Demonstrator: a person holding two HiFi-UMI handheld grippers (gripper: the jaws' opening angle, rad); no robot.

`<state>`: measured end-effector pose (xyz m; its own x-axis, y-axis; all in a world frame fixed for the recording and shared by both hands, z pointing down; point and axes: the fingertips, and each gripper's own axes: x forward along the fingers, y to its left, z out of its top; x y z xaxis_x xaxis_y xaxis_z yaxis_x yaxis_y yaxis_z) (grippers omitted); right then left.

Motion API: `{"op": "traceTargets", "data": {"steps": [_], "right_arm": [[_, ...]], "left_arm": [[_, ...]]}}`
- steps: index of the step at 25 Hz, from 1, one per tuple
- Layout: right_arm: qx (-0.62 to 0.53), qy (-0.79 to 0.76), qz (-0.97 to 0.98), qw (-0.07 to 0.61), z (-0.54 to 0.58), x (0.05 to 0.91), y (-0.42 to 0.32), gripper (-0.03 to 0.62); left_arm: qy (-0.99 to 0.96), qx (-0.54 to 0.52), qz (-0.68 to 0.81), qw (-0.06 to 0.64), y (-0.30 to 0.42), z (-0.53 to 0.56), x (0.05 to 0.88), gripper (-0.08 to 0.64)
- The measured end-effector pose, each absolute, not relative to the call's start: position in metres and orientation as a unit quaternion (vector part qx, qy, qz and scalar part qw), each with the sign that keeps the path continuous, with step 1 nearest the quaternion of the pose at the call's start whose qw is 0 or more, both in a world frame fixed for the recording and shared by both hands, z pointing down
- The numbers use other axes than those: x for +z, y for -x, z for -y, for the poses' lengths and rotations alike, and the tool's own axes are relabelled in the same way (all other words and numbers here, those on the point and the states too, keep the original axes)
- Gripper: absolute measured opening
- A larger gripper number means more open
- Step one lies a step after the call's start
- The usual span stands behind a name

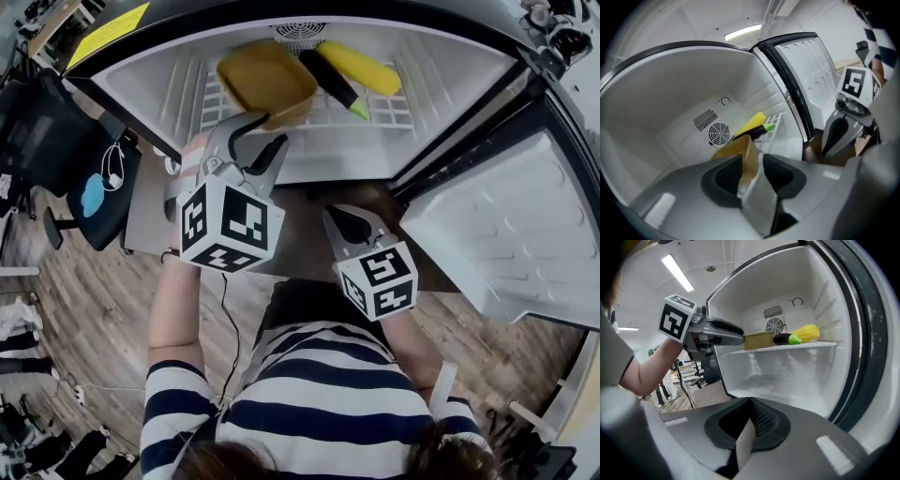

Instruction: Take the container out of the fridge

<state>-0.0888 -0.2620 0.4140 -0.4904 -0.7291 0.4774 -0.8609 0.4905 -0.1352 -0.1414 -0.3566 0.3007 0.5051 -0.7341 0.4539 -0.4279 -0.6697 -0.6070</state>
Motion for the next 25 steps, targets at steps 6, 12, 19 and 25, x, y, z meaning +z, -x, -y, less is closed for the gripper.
{"op": "traceTargets", "data": {"steps": [6, 12, 19, 25], "right_arm": [[0.197, -0.474, 0.838, 0.186, 0.267, 0.428, 0.088, -0.006], [0.212, -0.469, 0.837, 0.187, 0.268, 0.437, 0.093, -0.006], [0.219, -0.473, 0.834, 0.182, 0.27, 0.442, 0.09, -0.006], [0.223, -0.481, 0.83, 0.176, 0.269, 0.444, 0.08, -0.006]], "left_arm": [[0.827, -0.386, -0.326, 0.247, 0.143, 0.367, 0.294, 0.0], [0.815, -0.429, -0.293, 0.258, 0.139, 0.377, 0.305, 0.0], [0.81, -0.461, -0.259, 0.253, 0.136, 0.384, 0.319, 0.0], [0.822, -0.467, -0.235, 0.224, 0.131, 0.385, 0.321, 0.0]]}}
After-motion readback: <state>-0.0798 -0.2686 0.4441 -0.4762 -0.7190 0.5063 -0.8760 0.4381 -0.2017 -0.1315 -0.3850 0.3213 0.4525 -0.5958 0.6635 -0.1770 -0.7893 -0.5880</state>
